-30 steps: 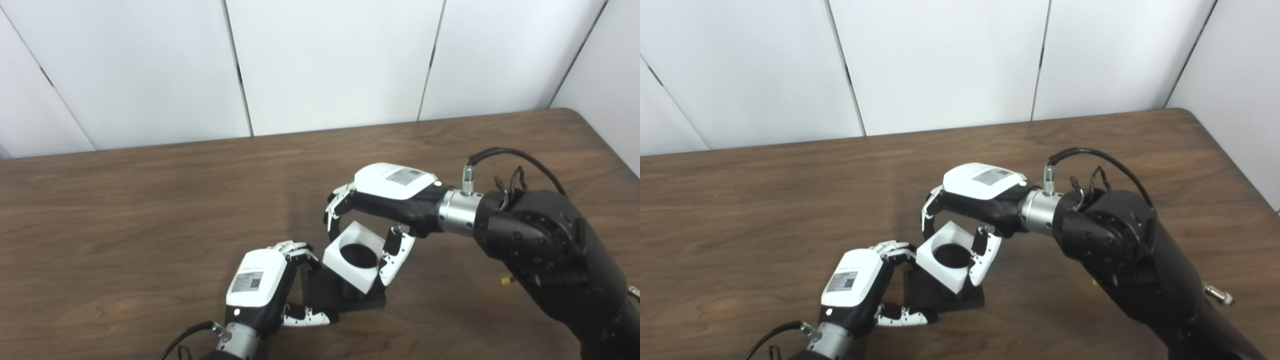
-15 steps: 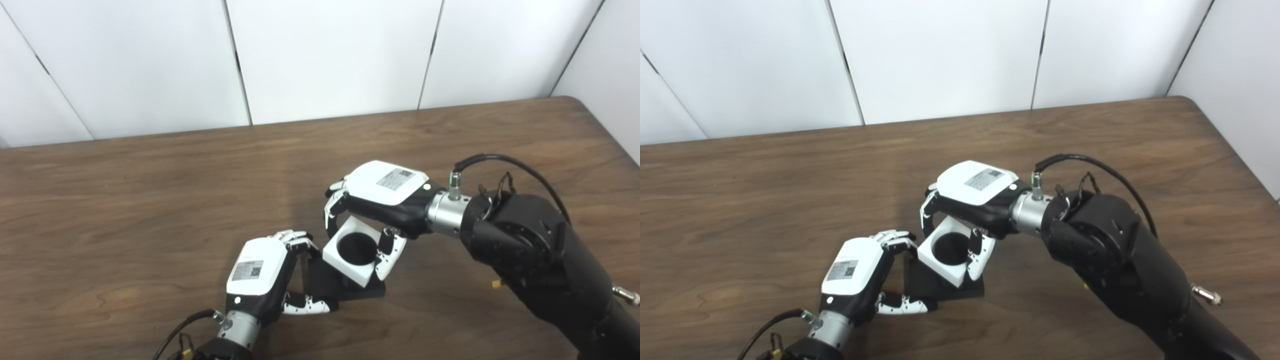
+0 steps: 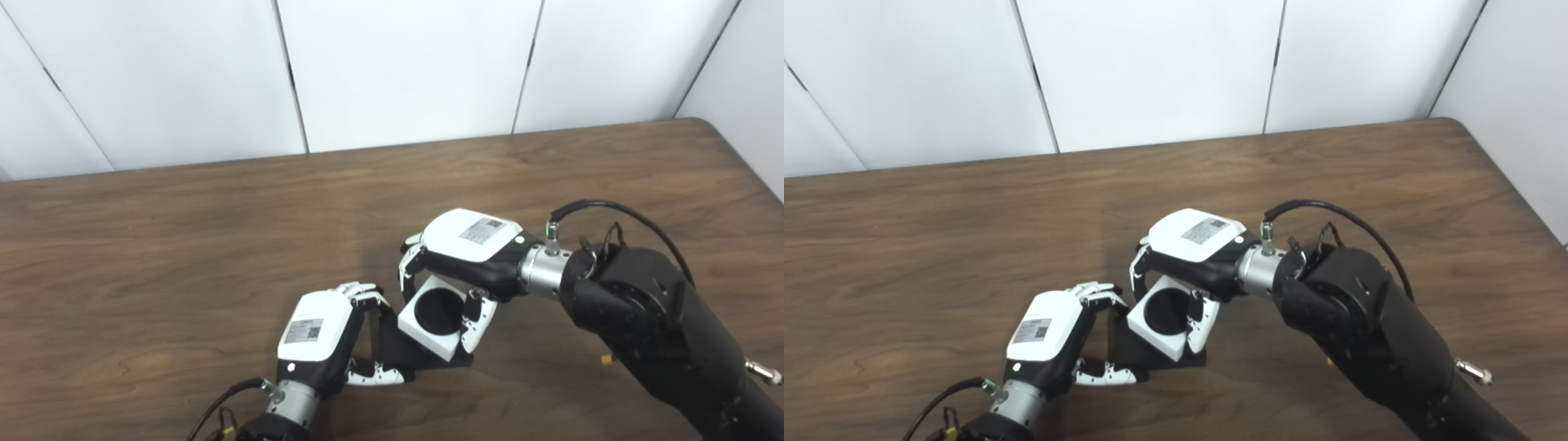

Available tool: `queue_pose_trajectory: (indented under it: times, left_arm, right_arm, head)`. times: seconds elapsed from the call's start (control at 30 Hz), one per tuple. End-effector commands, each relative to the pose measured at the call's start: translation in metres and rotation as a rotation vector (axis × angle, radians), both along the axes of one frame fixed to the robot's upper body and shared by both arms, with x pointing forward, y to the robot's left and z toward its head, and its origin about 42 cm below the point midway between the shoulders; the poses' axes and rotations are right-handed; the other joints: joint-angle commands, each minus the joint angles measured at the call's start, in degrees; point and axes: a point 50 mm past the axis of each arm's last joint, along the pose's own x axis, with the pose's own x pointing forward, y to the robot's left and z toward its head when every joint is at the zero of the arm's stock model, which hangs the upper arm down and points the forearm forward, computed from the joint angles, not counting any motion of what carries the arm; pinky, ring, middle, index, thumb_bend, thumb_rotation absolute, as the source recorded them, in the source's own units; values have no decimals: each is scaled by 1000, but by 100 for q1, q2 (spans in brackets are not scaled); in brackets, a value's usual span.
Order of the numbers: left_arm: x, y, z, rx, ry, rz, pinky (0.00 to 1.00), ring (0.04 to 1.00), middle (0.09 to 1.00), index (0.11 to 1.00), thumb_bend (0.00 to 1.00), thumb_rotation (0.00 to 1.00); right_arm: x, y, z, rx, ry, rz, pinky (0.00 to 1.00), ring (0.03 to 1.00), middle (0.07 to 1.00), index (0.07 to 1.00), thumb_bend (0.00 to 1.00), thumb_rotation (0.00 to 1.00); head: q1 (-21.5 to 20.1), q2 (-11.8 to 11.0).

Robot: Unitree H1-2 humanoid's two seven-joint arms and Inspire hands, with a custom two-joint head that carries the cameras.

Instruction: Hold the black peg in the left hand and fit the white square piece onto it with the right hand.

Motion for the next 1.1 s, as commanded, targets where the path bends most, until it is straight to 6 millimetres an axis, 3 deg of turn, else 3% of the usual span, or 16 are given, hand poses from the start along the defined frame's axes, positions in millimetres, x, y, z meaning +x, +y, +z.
queue_pose_trajectory:
  times: [0.0,0.1,0.13,0.2,0.3,0.97,1.03,1.07]
  left_arm:
    - [-9,-3,-16,32,102,-39,761,833,798,490,505,56]
    - [-9,-4,-16,30,102,-38,762,833,799,490,505,56]
    - [-8,-4,-15,30,102,-38,763,834,799,490,505,56]
    - [-8,-4,-15,31,104,-38,763,836,801,490,505,56]
    - [-9,-4,-14,31,104,-39,760,838,802,490,505,56]
    - [-6,-4,-14,54,73,-14,754,819,804,497,510,77]
    - [-6,-4,-13,57,61,-6,778,825,816,672,712,286]
    - [-6,-4,-13,56,56,-3,785,827,819,703,754,333]
  right_arm:
    - [0,3,8,27,-23,20,873,885,766,487,524,139]
    - [1,2,8,18,-23,20,888,889,774,493,524,149]
    - [1,2,9,13,-25,20,892,890,781,572,711,214]
    - [2,2,10,7,-26,19,902,893,793,654,905,313]
    - [3,2,13,8,-25,15,918,901,808,690,981,379]
    - [7,-2,25,42,-51,0,900,895,798,645,983,450]
    - [7,-2,25,44,-49,-3,899,895,797,644,984,450]
    - [7,-2,25,44,-50,-4,898,895,796,644,984,451]
  head:
    - [-6,3]
    - [-1,26]
    - [-1,26]
    - [-1,26]
    - [-1,26]
    - [-36,46]
    - [-36,46]
    - [-42,40]
